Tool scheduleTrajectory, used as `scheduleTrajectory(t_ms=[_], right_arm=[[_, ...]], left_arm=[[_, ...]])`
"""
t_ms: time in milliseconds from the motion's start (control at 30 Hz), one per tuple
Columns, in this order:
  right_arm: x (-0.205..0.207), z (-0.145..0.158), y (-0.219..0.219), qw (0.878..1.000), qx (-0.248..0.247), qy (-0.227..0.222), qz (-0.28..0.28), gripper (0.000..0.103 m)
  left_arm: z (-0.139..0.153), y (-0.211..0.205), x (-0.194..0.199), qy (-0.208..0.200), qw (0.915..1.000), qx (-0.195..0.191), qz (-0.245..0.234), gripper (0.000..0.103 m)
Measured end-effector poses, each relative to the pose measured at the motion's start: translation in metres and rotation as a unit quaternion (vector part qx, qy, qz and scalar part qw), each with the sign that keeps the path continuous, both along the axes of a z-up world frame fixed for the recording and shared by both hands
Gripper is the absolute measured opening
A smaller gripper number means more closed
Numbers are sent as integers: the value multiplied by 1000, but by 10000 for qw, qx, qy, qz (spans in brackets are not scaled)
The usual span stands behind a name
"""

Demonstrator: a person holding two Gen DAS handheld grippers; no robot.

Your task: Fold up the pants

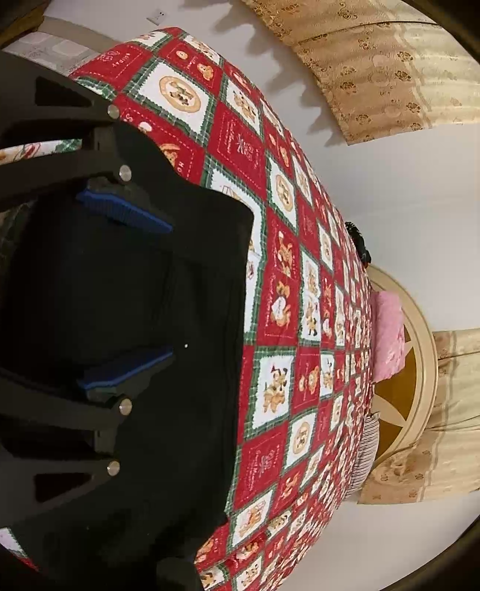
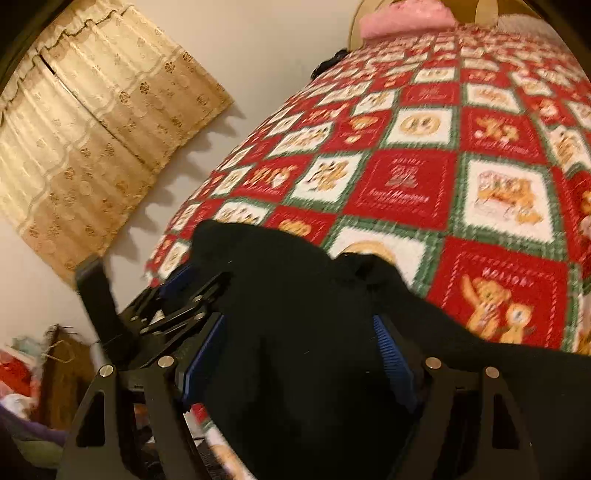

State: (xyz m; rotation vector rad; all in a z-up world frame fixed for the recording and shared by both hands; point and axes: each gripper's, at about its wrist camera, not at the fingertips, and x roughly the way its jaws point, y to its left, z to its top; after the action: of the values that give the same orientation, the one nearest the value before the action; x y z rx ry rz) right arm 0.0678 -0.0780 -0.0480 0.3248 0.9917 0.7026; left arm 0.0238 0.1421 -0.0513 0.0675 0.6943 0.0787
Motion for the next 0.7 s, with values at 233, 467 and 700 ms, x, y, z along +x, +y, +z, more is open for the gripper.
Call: scheduleTrajectory(t_ms=[233, 467, 700], right_arm=[[36, -8, 15, 9988, 419, 217, -130, 81], [62, -13, -15, 9864, 1347, 372, -860, 81], [64, -5, -94, 9661, 1393, 304, -2153, 79]], left_arm=[[-2, -1, 4, 16, 10000, -18, 16, 71], [-3, -2, 5, -1, 10000, 28, 31, 73], [-4, -2, 4, -30, 10000, 36, 24, 74]])
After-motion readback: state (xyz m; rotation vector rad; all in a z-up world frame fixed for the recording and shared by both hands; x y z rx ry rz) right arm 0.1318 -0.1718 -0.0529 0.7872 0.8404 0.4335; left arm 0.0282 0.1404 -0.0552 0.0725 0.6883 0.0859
